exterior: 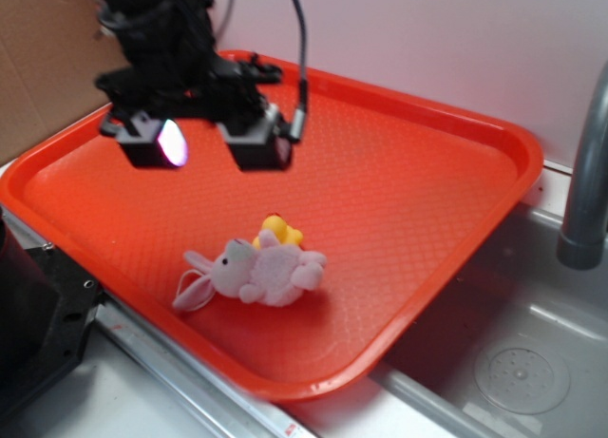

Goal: Grab the yellow duck.

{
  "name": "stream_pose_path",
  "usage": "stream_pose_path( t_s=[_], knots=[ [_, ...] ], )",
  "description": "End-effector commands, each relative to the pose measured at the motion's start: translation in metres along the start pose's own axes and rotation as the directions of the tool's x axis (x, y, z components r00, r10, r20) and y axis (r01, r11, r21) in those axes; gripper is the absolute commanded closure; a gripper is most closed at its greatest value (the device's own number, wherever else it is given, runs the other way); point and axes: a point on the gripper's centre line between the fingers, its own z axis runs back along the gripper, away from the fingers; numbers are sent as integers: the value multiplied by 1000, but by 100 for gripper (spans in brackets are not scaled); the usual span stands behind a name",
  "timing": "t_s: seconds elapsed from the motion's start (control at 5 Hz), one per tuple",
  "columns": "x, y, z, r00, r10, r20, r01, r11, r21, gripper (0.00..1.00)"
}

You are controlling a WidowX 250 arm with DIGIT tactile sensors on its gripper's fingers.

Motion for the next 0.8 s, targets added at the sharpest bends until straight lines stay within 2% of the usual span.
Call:
stream_pose_path(
  t_s=[0.0, 0.2, 0.4, 0.6],
  knots=[
    [8, -13, -46, 999, -48, -1, 48, 998, 51, 0],
    [0, -14, -59, 998, -66, -20, 67, 996, 63, 34],
    [-1, -14, -60, 998, -63, -21, 64, 997, 54, 100],
    [2, -12, -58, 998, -55, -15, 56, 997, 48, 100]
  ],
)
